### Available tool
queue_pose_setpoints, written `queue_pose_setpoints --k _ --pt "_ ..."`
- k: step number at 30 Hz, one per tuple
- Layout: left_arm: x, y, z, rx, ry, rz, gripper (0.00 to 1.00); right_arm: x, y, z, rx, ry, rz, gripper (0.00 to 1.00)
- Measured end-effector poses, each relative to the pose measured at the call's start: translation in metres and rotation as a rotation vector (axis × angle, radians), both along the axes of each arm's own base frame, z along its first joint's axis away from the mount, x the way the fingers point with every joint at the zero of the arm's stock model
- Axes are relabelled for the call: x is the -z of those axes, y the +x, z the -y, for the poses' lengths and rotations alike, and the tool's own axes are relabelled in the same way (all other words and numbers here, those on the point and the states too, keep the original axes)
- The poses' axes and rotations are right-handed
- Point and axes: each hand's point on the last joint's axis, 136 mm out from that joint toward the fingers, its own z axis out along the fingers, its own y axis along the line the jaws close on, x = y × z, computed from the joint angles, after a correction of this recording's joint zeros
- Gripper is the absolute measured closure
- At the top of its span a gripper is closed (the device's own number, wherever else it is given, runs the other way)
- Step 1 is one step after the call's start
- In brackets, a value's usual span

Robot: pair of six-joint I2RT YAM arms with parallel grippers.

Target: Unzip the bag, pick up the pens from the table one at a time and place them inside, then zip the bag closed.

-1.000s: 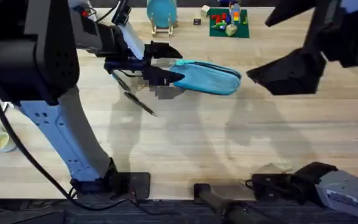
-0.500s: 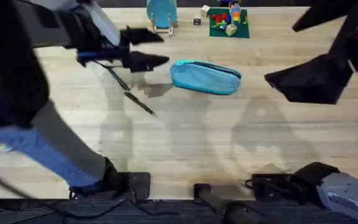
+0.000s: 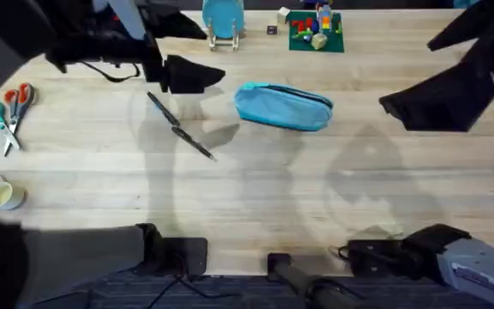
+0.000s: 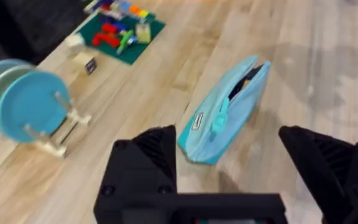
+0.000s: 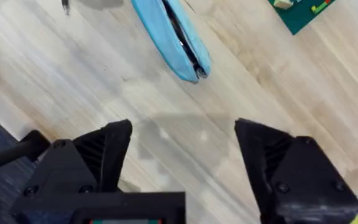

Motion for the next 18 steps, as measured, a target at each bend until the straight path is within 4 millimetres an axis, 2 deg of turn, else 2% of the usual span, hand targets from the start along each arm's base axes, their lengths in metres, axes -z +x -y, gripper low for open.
queue_pose_setpoints --k 10,18 --pt "-0.041 -0.018 -0.017 -0.260 0.079 -0.062 0.006 0.007 -0.011 0.004 0.029 -0.004 -0.064 0.005" --pt "-0.081 -0.043 -0.022 -0.386 0.073 0.000 0.006 0.017 -0.017 0.006 0.077 -0.006 -0.146 0.005"
